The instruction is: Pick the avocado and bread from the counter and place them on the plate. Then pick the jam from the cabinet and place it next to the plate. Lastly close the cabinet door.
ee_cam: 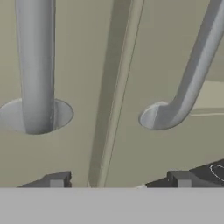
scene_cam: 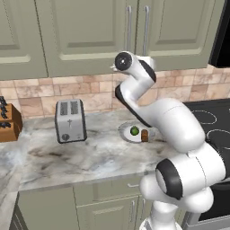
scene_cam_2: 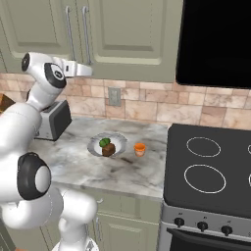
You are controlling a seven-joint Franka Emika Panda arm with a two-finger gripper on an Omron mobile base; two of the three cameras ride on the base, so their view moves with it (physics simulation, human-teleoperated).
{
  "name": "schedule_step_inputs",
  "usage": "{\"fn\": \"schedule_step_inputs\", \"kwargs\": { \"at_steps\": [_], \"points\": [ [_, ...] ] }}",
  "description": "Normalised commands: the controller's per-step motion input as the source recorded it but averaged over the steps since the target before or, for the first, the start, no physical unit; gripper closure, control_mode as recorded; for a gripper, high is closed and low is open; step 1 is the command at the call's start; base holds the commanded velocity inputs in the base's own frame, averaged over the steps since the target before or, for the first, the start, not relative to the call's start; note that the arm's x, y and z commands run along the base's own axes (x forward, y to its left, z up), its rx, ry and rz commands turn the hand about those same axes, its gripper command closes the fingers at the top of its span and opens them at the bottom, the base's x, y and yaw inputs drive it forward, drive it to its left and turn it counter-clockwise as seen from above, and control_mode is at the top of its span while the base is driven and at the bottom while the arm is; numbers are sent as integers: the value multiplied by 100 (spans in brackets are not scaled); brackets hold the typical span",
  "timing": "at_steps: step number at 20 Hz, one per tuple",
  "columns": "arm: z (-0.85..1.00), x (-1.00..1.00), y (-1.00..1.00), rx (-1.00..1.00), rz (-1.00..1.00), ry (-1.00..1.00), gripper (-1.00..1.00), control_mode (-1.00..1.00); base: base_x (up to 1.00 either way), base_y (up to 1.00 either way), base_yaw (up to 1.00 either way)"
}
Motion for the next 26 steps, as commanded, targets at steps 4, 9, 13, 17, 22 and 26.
{"fn": "schedule_step_inputs", "kwargs": {
  "at_steps": [4,9,13,17,22,26],
  "points": [
    [-99,100,-89,0,16,0,-100,-100,0,0,0],
    [-100,100,-95,0,21,-7,-100,-100,0,0,0],
    [-100,100,-86,0,20,-14,-100,-100,0,0,0],
    [-91,100,-30,-7,12,-29,-100,-100,0,0,0],
    [-15,31,70,-5,-14,-26,-100,-100,0,0,0],
    [21,-2,89,0,-7,-6,-100,-100,0,0,0]
  ]
}}
